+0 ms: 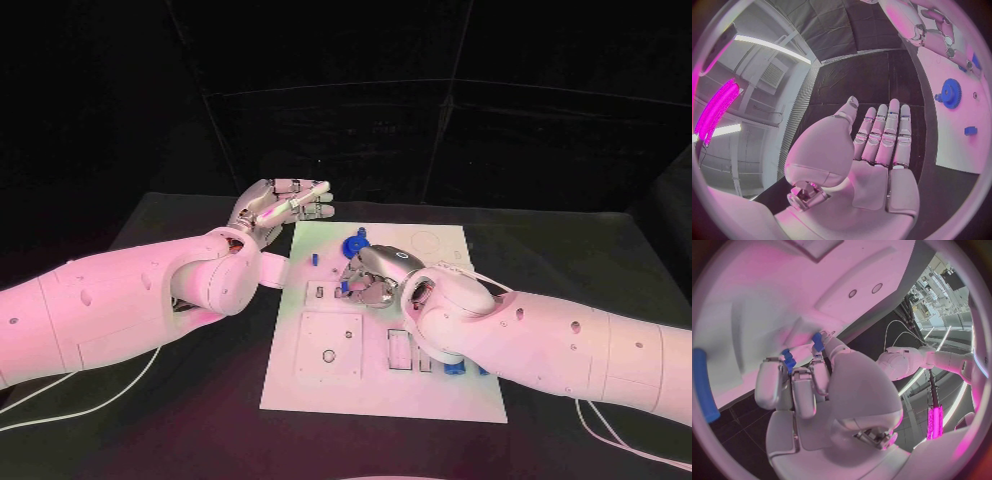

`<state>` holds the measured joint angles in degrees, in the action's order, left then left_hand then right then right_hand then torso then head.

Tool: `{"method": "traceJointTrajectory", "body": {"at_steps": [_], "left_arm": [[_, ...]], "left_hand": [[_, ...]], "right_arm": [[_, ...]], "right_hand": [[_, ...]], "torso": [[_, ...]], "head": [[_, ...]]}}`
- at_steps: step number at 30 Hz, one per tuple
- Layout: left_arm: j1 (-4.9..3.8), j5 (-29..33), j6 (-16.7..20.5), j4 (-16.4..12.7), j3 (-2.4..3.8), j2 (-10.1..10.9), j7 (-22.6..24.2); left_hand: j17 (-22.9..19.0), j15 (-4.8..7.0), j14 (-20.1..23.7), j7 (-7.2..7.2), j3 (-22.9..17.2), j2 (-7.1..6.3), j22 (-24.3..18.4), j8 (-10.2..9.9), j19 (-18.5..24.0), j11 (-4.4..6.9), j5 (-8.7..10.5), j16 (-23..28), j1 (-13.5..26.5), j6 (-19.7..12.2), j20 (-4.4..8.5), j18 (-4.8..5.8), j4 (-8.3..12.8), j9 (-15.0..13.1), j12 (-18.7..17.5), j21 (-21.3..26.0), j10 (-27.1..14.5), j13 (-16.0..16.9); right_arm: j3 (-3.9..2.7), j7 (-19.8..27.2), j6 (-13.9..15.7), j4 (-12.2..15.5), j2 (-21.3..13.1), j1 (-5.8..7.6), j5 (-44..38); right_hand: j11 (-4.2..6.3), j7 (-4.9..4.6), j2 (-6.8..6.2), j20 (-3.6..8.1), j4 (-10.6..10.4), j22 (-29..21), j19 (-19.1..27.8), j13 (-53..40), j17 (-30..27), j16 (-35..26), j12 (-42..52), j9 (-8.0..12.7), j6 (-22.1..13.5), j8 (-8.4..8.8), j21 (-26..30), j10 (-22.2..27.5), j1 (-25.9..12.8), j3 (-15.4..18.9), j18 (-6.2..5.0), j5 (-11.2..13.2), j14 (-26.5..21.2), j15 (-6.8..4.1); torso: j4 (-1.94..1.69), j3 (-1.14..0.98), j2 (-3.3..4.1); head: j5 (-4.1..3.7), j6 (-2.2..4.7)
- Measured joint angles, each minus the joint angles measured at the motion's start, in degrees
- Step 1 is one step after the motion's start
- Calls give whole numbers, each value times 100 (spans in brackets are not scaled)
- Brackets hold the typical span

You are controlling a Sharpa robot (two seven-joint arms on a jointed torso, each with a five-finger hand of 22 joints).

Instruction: Assemble the parts on the task board

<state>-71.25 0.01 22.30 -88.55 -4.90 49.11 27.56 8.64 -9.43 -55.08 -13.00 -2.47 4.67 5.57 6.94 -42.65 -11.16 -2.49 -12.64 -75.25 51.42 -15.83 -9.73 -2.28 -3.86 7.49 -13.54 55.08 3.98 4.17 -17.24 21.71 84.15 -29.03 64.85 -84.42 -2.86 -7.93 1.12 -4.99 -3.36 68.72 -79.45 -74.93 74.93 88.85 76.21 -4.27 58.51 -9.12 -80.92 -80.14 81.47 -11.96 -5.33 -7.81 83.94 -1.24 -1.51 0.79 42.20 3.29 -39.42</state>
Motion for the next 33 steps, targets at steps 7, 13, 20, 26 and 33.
{"method": "traceJointTrajectory", "body": {"at_steps": [7,13,20,26,33], "left_arm": [[0,2,-4,11,0,-9,-4],[0,2,-8,20,0,-13,-5],[0,3,-12,26,0,-14,-6],[0,4,-14,40,-1,-5,-6],[0,4,-14,58,-1,1,-6]], "left_hand": [[0,0,0,0,0,0,0,0,0,0,0,0,0,0,0,0,0,0,0,0,0,0],[-1,0,0,0,0,0,0,0,0,0,0,0,0,0,0,0,0,0,0,0,0,0],[-1,0,0,0,0,0,0,0,0,0,0,0,0,-1,0,0,0,0,0,0,0,0],[-1,0,0,0,0,0,0,0,0,0,0,0,0,-1,0,0,0,0,0,0,0,0],[-2,0,0,1,0,0,0,0,0,0,0,0,0,-1,0,0,0,0,0,0,0,0]], "right_arm": [[-3,-9,-27,-3,-15,-1,-34],[-7,-18,-58,15,-39,-1,-64],[-16,-31,-125,31,-46,2,-96],[-19,-40,-184,42,-47,6,-125],[-17,-52,-215,47,-50,6,-141]], "right_hand": [[21,-1,-15,0,0,0,0,-3,0,0,0,1,1,0,0,-21,-15,1,0,0,0,0],[21,-1,-15,0,-1,-4,0,-5,-1,0,1,5,3,3,0,-21,-15,2,0,1,0,0],[22,3,-90,0,-1,-7,0,2,-1,0,0,12,56,4,0,-22,-90,4,0,1,0,0],[22,21,-150,0,-1,-22,0,-2,-1,0,0,13,80,5,0,-23,-150,5,0,29,0,0],[-2,20,-256,0,-11,-42,0,-1,-2,0,-107,24,78,98,0,44,-257,14,0,28,0,0]], "torso": [[3,-1,-3],[3,1,-6],[1,4,-7],[1,4,-5],[1,5,-5]], "head": [[-6,-12],[-18,-28],[-21,-36],[-17,-41],[-16,-51]]}}
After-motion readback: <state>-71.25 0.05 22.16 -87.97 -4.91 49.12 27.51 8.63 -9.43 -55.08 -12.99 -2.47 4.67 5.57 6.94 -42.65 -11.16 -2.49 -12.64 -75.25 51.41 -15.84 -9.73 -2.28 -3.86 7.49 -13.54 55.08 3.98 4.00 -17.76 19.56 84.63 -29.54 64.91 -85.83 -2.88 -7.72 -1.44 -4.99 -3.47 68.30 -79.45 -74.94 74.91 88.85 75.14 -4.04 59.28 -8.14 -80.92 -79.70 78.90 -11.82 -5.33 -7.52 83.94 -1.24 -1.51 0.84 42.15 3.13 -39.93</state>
